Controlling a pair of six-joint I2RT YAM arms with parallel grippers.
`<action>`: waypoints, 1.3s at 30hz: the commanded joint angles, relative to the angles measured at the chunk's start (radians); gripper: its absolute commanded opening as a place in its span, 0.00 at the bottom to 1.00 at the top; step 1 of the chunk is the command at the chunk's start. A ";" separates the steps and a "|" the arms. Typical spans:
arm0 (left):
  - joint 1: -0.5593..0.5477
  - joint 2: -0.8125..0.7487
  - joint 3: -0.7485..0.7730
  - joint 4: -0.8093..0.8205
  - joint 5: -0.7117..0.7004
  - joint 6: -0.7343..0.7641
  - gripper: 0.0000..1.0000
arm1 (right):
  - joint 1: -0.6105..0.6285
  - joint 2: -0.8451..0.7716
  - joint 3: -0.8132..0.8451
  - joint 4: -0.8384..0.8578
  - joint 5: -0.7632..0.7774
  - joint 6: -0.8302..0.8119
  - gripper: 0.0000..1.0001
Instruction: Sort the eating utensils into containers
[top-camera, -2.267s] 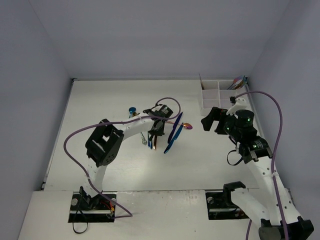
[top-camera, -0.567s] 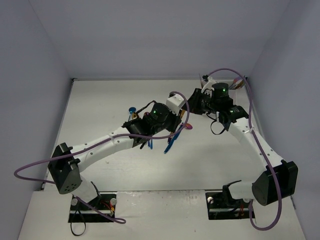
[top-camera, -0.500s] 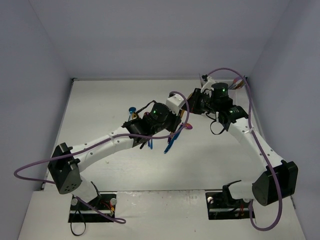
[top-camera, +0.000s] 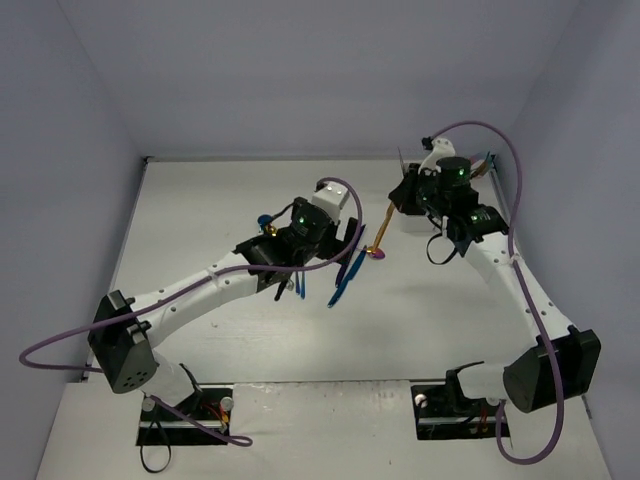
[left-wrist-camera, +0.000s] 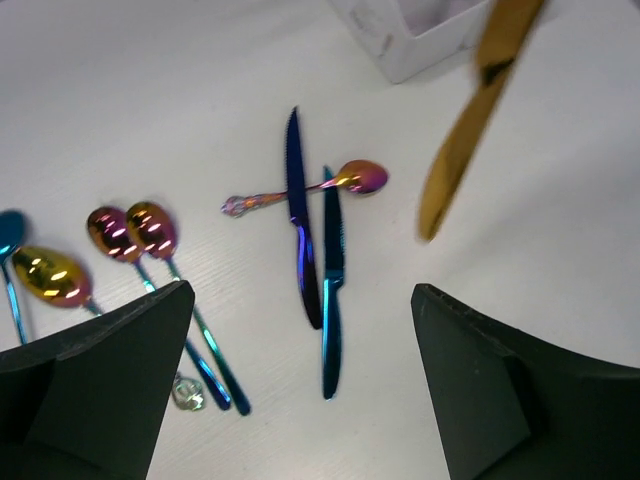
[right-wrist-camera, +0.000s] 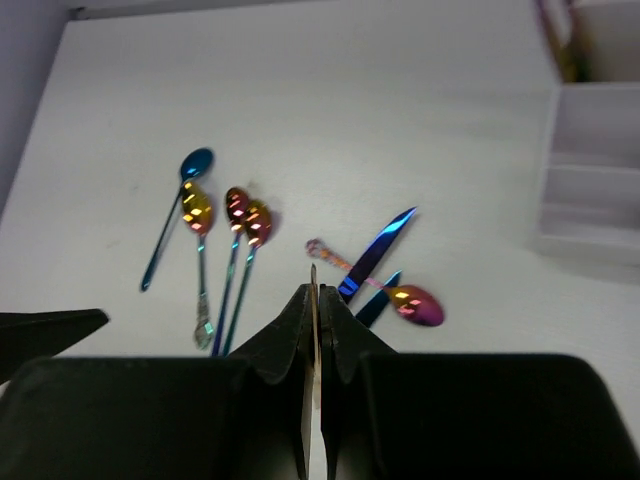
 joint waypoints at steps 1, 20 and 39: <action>0.140 -0.070 -0.029 -0.125 -0.003 -0.098 0.90 | -0.035 0.007 0.173 0.089 0.243 -0.181 0.00; 0.560 -0.312 -0.314 -0.189 0.174 0.056 0.91 | -0.099 0.509 0.581 0.375 0.496 -0.564 0.00; 0.560 -0.253 -0.356 -0.099 0.204 0.048 0.91 | -0.104 0.657 0.457 0.479 0.402 -0.490 0.16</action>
